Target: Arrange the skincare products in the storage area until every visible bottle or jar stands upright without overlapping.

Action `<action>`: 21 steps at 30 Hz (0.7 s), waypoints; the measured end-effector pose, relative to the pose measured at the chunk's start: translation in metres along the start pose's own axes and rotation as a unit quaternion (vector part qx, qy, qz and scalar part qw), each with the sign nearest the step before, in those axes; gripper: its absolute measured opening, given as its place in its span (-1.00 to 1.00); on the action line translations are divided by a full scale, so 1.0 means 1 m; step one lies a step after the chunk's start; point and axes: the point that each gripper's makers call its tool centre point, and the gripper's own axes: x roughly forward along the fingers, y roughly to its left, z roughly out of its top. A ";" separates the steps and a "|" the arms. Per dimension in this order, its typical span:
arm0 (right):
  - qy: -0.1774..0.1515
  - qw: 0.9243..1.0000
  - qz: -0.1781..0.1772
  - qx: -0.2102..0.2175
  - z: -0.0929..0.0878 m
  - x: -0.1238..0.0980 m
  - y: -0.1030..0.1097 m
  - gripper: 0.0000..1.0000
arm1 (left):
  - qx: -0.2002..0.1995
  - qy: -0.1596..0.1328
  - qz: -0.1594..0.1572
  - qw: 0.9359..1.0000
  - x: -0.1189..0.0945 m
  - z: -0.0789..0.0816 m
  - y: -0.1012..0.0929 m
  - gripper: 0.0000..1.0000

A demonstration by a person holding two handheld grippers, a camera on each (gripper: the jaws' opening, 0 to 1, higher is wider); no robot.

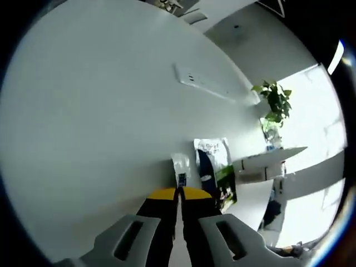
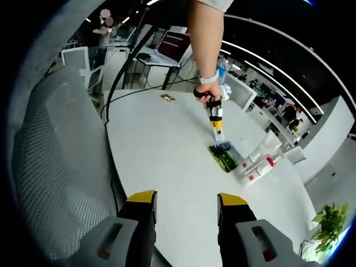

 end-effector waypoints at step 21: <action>0.017 1.000 0.006 -0.007 -0.007 -0.001 0.002 -0.21 | -0.042 0.011 0.058 0.997 -0.002 0.008 0.019 -0.76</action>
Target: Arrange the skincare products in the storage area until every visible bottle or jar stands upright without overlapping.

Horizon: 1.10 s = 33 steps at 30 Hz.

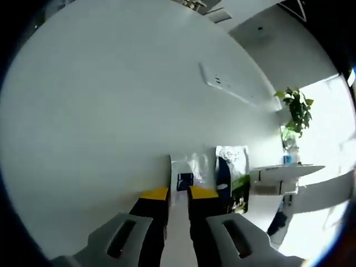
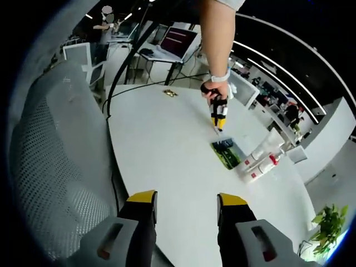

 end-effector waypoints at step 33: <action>-0.003 1.000 0.013 -0.015 0.002 0.001 0.002 -0.32 | -0.002 -0.057 0.202 0.978 -0.159 -0.039 0.201 0.07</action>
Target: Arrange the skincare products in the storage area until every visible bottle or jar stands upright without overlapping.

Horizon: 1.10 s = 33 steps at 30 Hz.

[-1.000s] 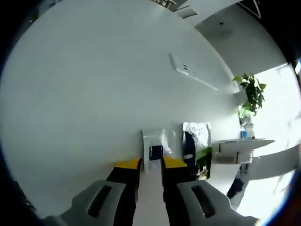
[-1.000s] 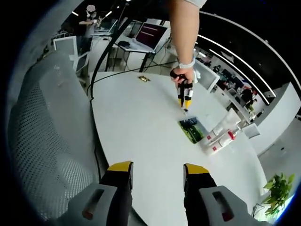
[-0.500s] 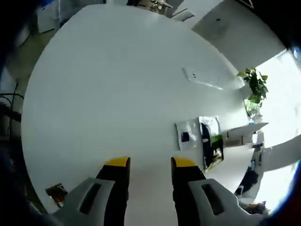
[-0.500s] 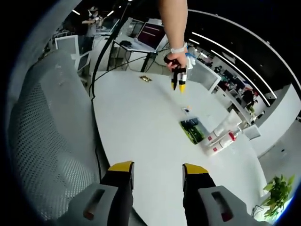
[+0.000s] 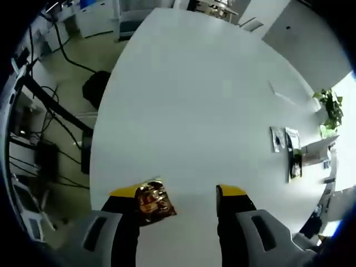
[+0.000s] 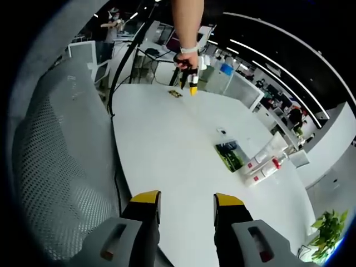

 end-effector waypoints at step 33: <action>0.022 1.000 0.008 -0.008 -0.007 -0.004 0.002 -0.36 | -0.033 -0.036 0.098 0.994 0.017 -0.032 0.047 0.18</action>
